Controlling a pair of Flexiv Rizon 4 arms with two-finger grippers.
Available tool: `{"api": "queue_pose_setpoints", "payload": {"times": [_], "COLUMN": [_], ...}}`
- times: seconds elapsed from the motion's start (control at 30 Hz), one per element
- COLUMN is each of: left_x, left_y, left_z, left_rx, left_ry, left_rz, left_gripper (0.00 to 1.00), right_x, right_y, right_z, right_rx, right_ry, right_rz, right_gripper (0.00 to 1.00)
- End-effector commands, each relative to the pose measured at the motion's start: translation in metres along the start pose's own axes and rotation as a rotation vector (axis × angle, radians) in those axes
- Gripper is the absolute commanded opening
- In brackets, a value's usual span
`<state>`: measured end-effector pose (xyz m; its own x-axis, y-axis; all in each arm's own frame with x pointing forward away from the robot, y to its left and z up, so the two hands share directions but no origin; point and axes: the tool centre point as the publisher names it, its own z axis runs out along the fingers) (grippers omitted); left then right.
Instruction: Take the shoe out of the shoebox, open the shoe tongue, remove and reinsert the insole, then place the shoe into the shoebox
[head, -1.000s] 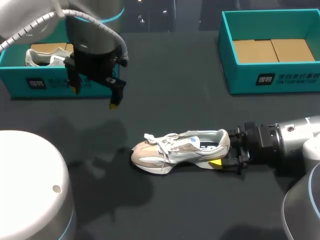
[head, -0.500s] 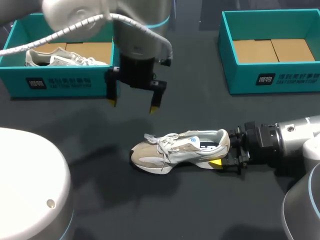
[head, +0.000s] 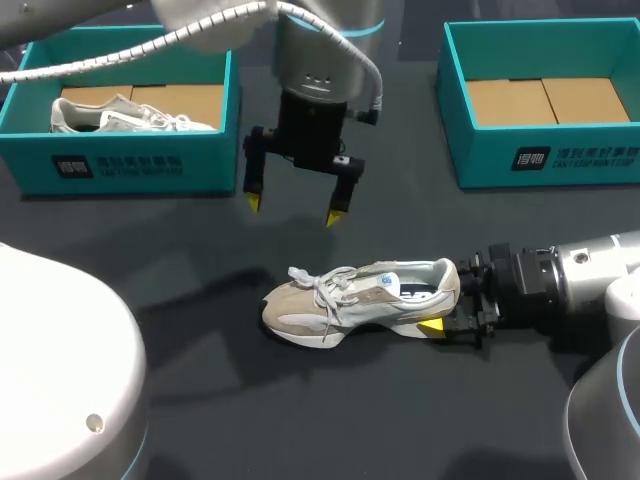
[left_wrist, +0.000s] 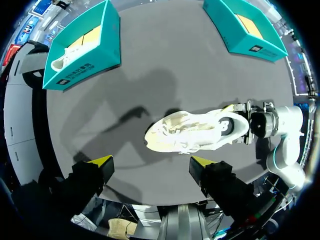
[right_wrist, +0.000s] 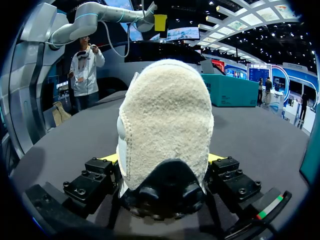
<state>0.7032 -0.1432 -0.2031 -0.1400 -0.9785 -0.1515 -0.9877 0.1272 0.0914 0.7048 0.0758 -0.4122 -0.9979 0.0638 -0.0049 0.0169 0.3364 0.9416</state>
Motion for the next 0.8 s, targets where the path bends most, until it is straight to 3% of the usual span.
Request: {"api": "queue_pose_setpoints", "payload": {"times": [0.03,0.33,0.7,0.8], "left_x": [0.021,0.065,0.068,0.083], "left_y": [-0.004,-0.006,-0.006,-0.006], "left_z": [0.012,0.032,0.032,0.041], "left_rx": [0.0,-0.016,-0.027,-0.025], "left_ry": [0.004,0.009,0.039,0.018], "left_rz": [-0.037,-0.024,0.002,-0.015], "left_gripper": [1.0,1.0,1.0,1.0], "right_x": [0.0,0.0,0.0,0.0], "right_y": [0.0,0.0,0.0,0.0], "right_z": [-0.002,-0.002,-0.002,-0.002], "right_rx": [0.004,0.004,0.004,0.004], "right_ry": [-0.001,-0.001,-0.001,-0.001], "right_rz": [0.001,0.001,0.001,0.001], "right_gripper": [0.0,0.0,0.0,0.0]}}
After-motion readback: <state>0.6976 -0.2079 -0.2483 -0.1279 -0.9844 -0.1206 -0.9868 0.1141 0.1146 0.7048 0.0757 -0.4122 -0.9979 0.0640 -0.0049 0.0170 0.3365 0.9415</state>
